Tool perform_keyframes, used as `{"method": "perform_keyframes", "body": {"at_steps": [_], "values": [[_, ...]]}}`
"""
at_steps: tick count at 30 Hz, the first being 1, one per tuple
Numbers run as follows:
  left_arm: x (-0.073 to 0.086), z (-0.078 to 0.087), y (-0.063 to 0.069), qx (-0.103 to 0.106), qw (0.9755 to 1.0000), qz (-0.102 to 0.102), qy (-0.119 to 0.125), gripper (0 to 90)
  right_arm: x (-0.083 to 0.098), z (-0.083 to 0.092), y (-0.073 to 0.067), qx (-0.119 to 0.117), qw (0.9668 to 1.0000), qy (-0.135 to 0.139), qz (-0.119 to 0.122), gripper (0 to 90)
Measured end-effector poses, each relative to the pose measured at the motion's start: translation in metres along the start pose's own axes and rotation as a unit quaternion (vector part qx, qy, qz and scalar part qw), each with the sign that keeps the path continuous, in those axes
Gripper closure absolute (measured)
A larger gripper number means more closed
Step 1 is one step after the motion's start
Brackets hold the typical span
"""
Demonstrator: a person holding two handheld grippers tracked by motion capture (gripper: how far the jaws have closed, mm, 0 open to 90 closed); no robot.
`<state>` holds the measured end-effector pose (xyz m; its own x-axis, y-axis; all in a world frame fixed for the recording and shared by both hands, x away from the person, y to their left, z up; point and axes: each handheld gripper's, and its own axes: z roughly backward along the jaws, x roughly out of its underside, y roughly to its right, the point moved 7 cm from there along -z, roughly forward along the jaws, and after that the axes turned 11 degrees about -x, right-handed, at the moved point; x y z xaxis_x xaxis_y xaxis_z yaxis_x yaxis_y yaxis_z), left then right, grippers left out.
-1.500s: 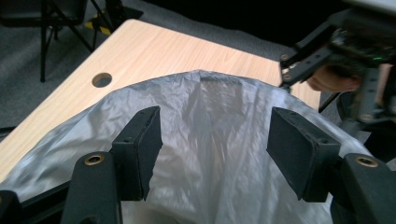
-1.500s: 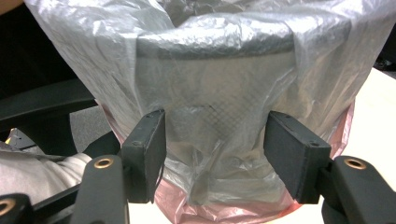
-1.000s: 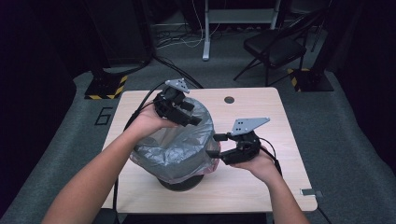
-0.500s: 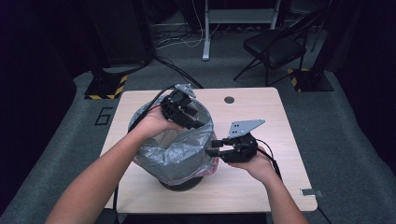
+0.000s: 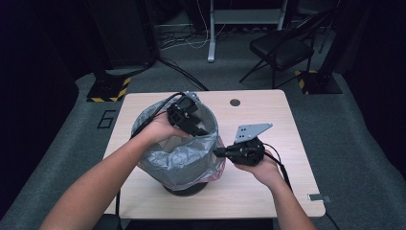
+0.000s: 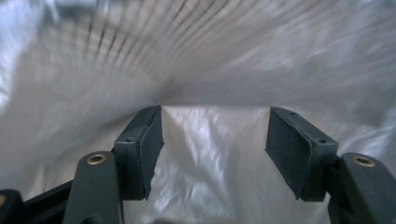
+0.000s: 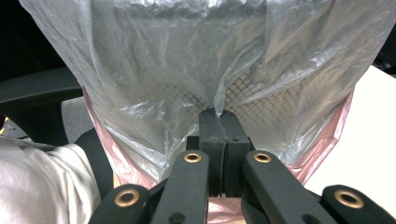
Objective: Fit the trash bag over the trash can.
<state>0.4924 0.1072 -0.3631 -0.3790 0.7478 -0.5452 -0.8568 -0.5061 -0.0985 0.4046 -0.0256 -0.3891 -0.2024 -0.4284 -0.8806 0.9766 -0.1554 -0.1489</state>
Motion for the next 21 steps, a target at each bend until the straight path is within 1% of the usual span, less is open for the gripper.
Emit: {"method": "perform_keyframes", "body": {"at_steps": [2,6,7,8,9,14,15,17,19,21], "values": [[0.003,-0.003,-0.003,-0.006,0.9998,0.004,-0.016,35.6,0.0,0.0,0.0,0.0,1.0,0.0,-0.002,89.5],[0.008,-0.008,-0.007,-0.014,0.999,0.017,-0.039,35.4,0.002,0.001,0.001,0.0,1.0,-0.001,-0.004,89.6],[0.01,-0.009,-0.008,-0.014,0.9987,0.02,-0.045,35.3,0.002,0.001,0.002,0.001,1.0,-0.001,-0.004,89.7],[0.01,-0.009,-0.008,-0.014,0.9987,0.02,-0.045,35.2,0.002,0.001,0.002,0.001,1.0,0.0,-0.003,89.6],[0.011,-0.01,-0.008,-0.006,0.9983,0.026,-0.052,34.8,0.002,0.002,0.002,0.001,1.0,-0.001,-0.003,89.7],[0.012,-0.01,-0.008,-0.006,0.9978,0.02,-0.063,34.8,0.004,0.003,0.004,0.003,1.0,-0.002,-0.005,89.7],[0.011,-0.008,-0.008,-0.008,0.9978,0.019,-0.062,35.0,0.004,0.004,0.005,0.003,1.0,-0.001,-0.005,89.6],[0.01,-0.003,-0.01,-0.01,0.9984,0.014,-0.055,35.3,0.005,0.004,0.006,0.004,1.0,-0.001,-0.005,89.7],[0.008,0.005,-0.009,-0.006,0.9991,0.009,-0.04,35.2,0.005,0.005,0.006,0.004,1.0,0.0,-0.007,89.7],[0.007,0.016,-0.006,0.003,0.9997,-0.004,-0.026,35.2,0.005,0.006,0.007,0.006,0.9999,0.0,-0.009,89.6]]}}
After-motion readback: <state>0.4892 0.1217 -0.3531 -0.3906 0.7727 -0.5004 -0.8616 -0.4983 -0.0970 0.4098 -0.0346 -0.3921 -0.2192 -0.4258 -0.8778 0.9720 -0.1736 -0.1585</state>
